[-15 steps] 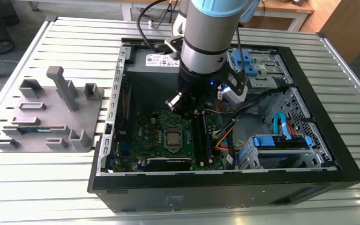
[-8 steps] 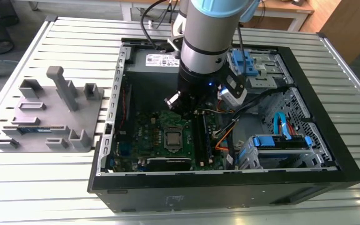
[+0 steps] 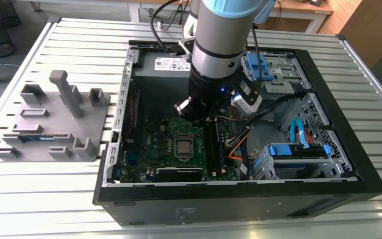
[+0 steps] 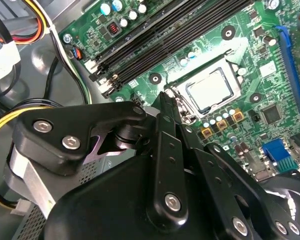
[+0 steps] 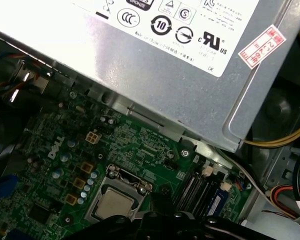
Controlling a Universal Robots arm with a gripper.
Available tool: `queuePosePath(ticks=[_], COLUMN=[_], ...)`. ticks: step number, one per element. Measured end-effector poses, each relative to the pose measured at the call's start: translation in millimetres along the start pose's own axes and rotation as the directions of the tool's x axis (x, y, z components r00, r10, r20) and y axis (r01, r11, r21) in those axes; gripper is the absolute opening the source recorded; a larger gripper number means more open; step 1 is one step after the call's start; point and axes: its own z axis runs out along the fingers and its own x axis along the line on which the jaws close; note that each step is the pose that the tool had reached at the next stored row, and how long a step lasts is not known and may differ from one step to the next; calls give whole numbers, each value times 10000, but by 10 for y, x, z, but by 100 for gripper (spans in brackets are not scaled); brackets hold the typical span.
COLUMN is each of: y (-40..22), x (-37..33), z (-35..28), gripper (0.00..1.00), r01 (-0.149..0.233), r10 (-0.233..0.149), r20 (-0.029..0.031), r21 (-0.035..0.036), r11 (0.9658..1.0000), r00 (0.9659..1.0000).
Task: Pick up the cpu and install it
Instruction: 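Install the first cpu locking lever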
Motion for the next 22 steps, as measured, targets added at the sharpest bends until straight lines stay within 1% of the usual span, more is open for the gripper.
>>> queuePosePath(ticks=[2, 4, 9, 18, 22], y=[-2, -5, -14, -52, -75], x=[1, 3, 8, 28, 41], z=[-1, -3, 0, -2, 0], gripper=[11, 11, 11, 11, 11], r01=[0, -1, -3, -4, -4], r10=[0, 1, 4, 6, 6], r20=[-29, -43, -57, -91, -96], r21=[55, 81, 113, 182, 192], r11=[10000, 10000, 9999, 9998, 9998], r00=[10000, 10000, 10000, 10000, 10000])
